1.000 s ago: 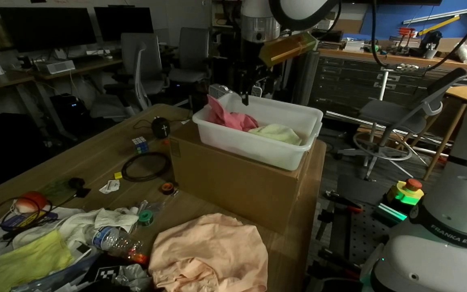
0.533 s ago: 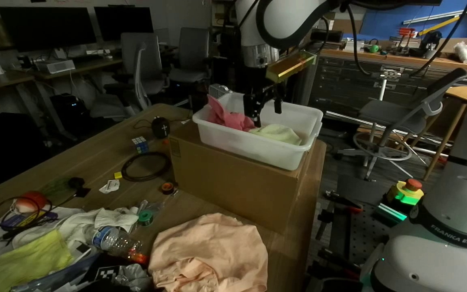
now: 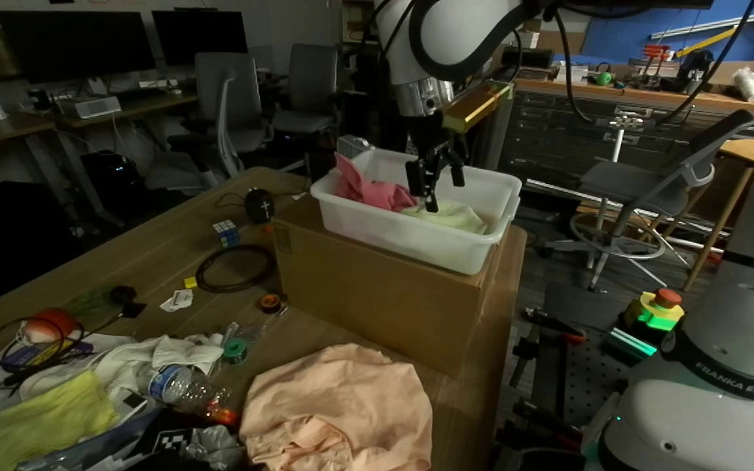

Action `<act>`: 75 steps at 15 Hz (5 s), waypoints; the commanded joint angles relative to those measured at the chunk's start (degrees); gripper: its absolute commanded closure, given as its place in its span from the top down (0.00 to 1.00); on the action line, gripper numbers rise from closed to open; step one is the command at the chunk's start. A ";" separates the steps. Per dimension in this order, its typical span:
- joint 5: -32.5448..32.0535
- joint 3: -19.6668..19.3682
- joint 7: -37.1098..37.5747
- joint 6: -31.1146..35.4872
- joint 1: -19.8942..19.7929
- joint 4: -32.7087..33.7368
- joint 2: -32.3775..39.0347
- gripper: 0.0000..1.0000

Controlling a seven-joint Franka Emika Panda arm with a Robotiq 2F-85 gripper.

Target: Put the clothes in the plastic box and put them on the table

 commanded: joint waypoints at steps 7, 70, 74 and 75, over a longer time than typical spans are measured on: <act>0.02 -0.73 -5.87 6.57 0.14 0.57 4.34 1.00; -11.61 21.67 11.98 19.21 6.72 -1.09 -9.86 0.72; -12.47 17.76 12.27 17.75 5.86 -1.99 -11.51 0.99; -12.35 16.67 11.92 17.75 5.62 -1.91 -11.66 1.00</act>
